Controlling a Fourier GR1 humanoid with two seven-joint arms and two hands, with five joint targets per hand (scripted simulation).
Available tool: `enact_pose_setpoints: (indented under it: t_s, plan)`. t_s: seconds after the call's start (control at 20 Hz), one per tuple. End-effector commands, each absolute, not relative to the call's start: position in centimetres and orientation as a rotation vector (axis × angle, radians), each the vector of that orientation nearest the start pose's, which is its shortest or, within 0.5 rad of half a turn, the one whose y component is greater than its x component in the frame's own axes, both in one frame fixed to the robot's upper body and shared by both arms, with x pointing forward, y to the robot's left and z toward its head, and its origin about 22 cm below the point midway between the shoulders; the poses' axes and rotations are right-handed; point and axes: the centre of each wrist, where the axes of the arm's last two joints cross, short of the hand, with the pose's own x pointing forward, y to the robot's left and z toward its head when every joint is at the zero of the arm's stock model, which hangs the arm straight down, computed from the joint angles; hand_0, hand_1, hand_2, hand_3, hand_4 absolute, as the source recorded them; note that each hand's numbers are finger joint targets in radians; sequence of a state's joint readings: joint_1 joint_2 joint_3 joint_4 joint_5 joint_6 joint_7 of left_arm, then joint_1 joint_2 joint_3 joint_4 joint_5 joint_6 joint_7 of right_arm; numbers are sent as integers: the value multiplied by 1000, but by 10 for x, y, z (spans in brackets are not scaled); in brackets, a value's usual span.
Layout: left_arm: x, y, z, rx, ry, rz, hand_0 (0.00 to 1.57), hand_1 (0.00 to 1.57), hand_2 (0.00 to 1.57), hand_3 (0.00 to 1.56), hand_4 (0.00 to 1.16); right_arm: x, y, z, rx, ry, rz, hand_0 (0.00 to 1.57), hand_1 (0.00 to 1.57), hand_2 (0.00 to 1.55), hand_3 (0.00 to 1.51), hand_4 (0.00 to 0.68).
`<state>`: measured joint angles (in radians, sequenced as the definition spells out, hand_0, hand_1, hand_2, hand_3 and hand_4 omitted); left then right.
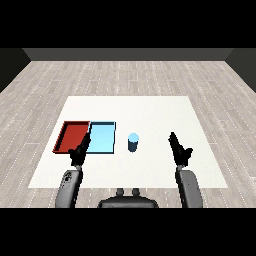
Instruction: Pick the blue can and put it in the blue box
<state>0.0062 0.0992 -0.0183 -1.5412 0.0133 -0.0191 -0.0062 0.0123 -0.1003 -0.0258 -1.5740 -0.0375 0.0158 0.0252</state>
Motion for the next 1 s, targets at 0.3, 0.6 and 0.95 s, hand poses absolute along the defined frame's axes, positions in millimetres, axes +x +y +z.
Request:
enact_pose_setpoints:
  t_s: [0.3,0.6,0.95]
  plan:
    - [255,237,38,-53,-1931,30,0,0,0,0,0,272,-203,43,124,-1842,12,0,0,0,0,0]
    - [226,252,1,-104,-2015,74,0,0,0,0,0,265,-208,21,220,-1902,-19,0,0,0,0,0]
    - [251,256,7,-105,-2024,51,0,0,0,0,0,268,-194,15,216,-1886,-5,0,0,0,0,0]
